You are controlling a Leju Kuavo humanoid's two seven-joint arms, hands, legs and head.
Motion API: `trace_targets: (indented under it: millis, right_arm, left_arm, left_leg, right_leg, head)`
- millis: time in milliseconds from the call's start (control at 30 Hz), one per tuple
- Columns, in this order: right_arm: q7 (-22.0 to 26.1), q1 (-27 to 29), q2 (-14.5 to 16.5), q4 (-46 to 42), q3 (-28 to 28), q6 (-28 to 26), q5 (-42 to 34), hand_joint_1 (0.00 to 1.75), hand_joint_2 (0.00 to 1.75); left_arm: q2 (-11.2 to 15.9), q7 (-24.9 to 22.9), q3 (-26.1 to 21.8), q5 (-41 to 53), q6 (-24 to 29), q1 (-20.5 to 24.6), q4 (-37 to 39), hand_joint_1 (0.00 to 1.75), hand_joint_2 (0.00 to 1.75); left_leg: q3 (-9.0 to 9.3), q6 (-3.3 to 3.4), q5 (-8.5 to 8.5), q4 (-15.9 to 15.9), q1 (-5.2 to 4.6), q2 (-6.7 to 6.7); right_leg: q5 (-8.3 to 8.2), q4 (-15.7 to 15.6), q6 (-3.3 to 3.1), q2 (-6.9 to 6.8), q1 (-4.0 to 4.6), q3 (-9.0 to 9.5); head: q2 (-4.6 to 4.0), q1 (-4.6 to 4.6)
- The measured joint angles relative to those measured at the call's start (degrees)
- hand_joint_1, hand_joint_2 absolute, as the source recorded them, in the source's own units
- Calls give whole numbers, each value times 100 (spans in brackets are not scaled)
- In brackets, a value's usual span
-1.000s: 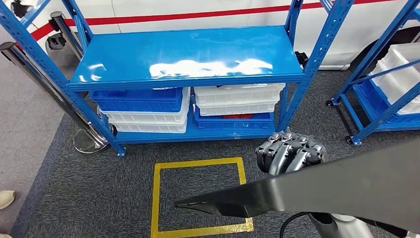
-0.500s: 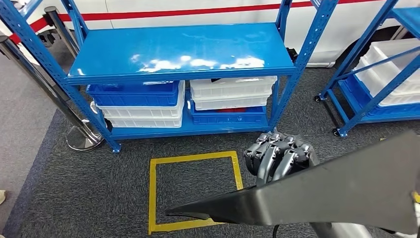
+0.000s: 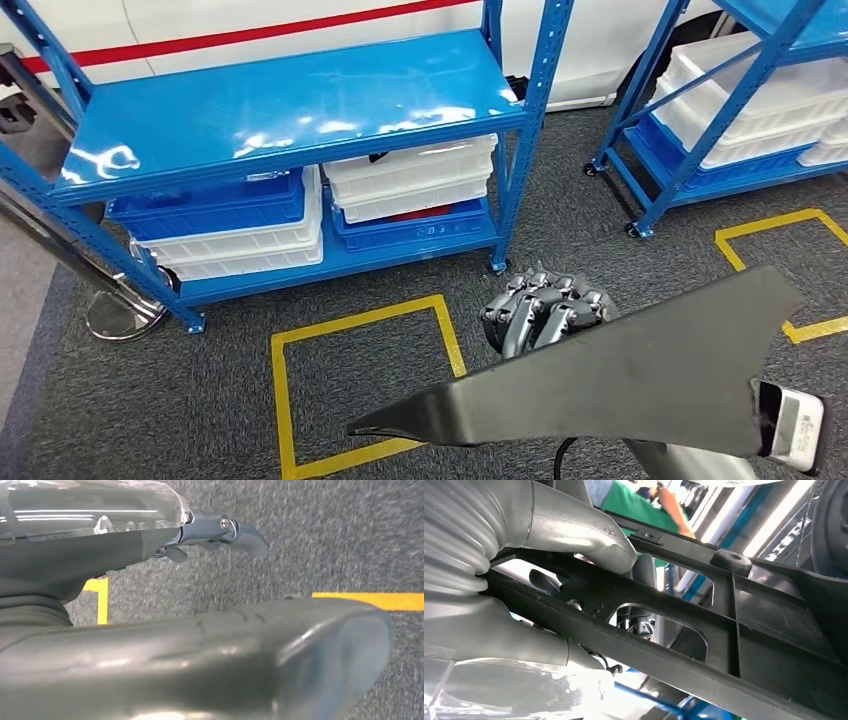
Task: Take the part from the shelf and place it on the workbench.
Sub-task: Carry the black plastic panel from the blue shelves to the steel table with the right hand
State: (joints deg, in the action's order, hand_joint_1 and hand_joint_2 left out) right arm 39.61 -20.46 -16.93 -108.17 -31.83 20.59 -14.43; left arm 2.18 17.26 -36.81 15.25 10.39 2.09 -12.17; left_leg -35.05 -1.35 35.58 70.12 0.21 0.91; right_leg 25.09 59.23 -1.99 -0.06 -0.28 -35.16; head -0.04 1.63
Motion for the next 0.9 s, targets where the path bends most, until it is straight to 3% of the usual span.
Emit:
trace_targets:
  millis: [33,67,100,133,200,267,333,400,433,500,567,600,633,700,767,867,900]
  right_arm:
    - [4,67,-2,6,1,42,43,171,175]
    - [4,152,-2,8,3,93,96,171,175]
    - [4,242,1,3,10,155,158,171,175]
    - [4,325,10,-8,24,224,219,171,175]
    - [4,473,54,-37,64,375,349,171,175]
    - [4,592,119,-50,96,482,448,171,175]
    - [4,684,173,-49,128,552,503,171,175]
    - [4,758,234,-42,176,641,568,171,175]
    - [4,781,290,-38,195,694,616,171,175]
    - [4,808,433,-33,202,790,705,171,175]
    - [4,833,585,-44,192,852,765,171,175]
    - [4,839,648,-53,188,865,778,171,175]
    - [4,839,704,-62,185,871,786,171,175]
    - [4,823,788,-75,183,881,789,171,175]
    - [6,785,866,-108,181,892,779,171,175]
    - [10,695,952,-231,178,810,763,171,175]
    - [13,658,962,-290,176,742,770,171,175]
  left_arm:
    - [-2,30,-13,-3,31,-13,0,0,0]
    - [-5,59,-25,-5,51,-26,0,0,0]
    - [-10,84,-34,-6,60,-34,0,0,0]
    - [-14,103,-45,-7,61,-38,0,0,0]
    - [-16,137,-79,-8,53,-39,0,0,0]
    - [-14,149,-116,6,23,-37,0,0,0]
    - [-4,136,-132,31,-21,-26,0,0,0]
    - [5,111,-143,42,-50,2,-3,0,0]
    - [5,101,-153,43,-57,12,-4,0,0]
    - [4,92,-184,43,-61,5,-7,0,0]
    - [3,79,-216,46,-63,-14,-7,0,0]
    - [1,72,-233,48,-64,-13,-7,0,0]
    - [-2,66,-247,51,-66,-7,-7,0,0]
    - [-7,59,-264,58,-69,7,-7,0,0]
    - [-9,35,-270,85,-67,10,-7,0,0]
    - [-14,-39,-274,202,-63,33,-8,0,0]
    - [-15,-55,-274,253,-67,47,-9,0,0]
  left_leg:
    - [-139,-4,80,288,1,-23]
    - [-202,-2,57,404,1,-35]
    - [-162,6,-77,295,2,-45]
    - [-33,19,-285,-1,4,-73]
    - [297,56,-636,-754,22,-284]
    - [453,83,-718,-1127,28,-452]
    - [463,122,-728,-1182,21,-388]
    - [472,194,-791,-1246,28,-265]
    - [469,229,-822,-1276,32,-196]
    - [449,258,-845,-1282,7,-61]
    - [421,263,-848,-1270,-11,94]
    - [411,261,-846,-1261,-13,167]
    - [406,256,-843,-1251,-14,233]
    - [406,230,-826,-1227,-28,339]
    - [401,184,-809,-1208,-52,434]
    - [401,99,-787,-1194,-53,552]
    - [383,66,-732,-1138,-42,478]
  right_leg:
    - [-5,1,-4,66,3,-3]
    - [-8,4,-5,137,6,-4]
    - [-12,10,-3,207,7,-3]
    - [-15,18,2,276,7,0]
    - [-27,39,29,415,8,-12]
    - [-66,51,98,545,0,-65]
    - [-117,37,187,656,-16,-112]
    - [-37,137,241,514,-7,-168]
    - [103,334,257,374,2,-253]
    - [499,1003,274,122,-4,-540]
    - [698,1536,287,49,-17,-745]
    - [645,1520,289,26,-21,-700]
    - [507,1291,283,-13,-22,-544]
    - [233,511,239,-230,9,-82]
    - [148,62,166,-375,60,138]
    - [117,5,71,-225,66,104]
    - [95,-15,37,-170,54,103]
  head:
    - [0,-1]
    - [0,0]
    - [0,0]
    - [0,0]
    - [0,-1]
    - [0,-3]
    - [0,-4]
    - [0,-17]
    - [0,-29]
    - [0,-48]
    - [0,-48]
    - [0,-48]
    - [0,-48]
    - [-1,-49]
    - [-1,-47]
    - [0,-45]
    - [0,-45]
